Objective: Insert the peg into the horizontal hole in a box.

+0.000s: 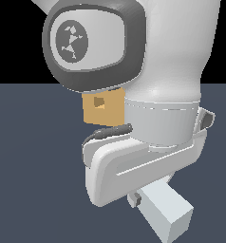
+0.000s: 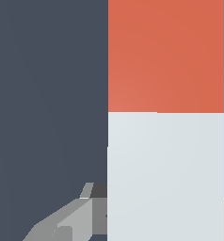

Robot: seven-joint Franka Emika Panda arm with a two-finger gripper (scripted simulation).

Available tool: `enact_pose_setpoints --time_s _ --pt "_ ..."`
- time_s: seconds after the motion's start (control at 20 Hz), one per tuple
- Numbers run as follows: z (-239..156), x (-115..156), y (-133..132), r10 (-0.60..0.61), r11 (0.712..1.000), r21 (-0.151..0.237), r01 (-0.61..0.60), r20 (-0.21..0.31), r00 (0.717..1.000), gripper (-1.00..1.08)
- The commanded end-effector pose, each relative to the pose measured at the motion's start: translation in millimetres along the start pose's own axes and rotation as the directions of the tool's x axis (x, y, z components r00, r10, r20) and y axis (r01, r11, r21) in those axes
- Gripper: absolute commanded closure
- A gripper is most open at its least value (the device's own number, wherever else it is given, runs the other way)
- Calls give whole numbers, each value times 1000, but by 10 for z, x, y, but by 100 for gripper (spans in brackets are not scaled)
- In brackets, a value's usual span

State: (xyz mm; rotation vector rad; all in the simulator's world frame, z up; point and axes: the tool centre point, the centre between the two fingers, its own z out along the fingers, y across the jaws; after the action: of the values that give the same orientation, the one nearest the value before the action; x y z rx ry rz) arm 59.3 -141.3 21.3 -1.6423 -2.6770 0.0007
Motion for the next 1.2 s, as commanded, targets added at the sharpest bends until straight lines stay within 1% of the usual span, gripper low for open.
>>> enact_pose_setpoints --time_s 0.0,0.3,0.6,0.9,1.15 --pt "-6 13 -7 4 1000 0 -4 0 1000 108" --pt "-34 96 -70 32 999 0 -32 0 999 108" --pt "-89 269 -190 90 996 0 -90 0 996 108" --pt "-178 556 -358 180 984 -1 -180 0 984 108" --pt "-269 864 -500 271 962 -1 -271 0 962 108"
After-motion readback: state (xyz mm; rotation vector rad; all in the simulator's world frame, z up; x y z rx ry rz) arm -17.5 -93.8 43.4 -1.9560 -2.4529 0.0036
